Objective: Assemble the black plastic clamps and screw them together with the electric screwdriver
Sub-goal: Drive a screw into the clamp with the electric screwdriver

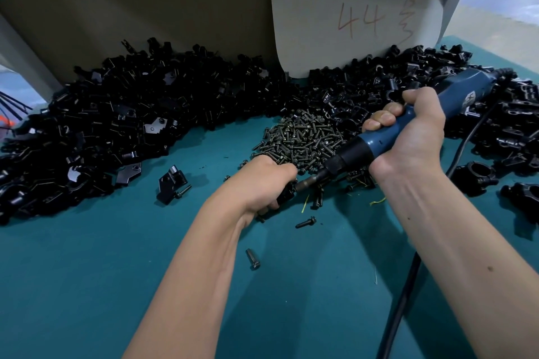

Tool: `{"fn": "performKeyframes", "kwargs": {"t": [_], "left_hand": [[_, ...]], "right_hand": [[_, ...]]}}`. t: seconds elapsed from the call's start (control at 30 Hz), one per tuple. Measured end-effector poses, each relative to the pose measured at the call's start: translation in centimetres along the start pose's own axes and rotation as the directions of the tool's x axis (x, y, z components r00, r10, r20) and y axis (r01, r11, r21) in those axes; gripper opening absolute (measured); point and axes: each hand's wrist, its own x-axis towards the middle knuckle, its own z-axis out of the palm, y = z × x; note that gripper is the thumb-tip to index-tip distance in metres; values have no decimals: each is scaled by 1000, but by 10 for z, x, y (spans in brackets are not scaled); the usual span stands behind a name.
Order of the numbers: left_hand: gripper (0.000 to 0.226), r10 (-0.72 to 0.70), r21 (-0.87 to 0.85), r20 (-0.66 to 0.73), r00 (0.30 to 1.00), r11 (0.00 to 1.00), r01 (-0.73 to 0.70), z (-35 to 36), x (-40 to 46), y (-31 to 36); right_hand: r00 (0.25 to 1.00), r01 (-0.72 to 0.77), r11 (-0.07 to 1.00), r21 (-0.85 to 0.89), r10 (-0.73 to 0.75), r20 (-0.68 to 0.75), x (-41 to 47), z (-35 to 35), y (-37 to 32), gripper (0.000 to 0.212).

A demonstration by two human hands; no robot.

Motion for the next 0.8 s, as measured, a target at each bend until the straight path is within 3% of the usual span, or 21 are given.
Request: {"fn": "performKeyframes", "kwargs": {"t": [0.8], "left_hand": [[25, -18, 24, 11, 1000, 1000, 17, -1, 0, 0]], "right_hand": [[1000, 5, 1000, -15, -5, 19, 0, -3, 5, 19]]}}
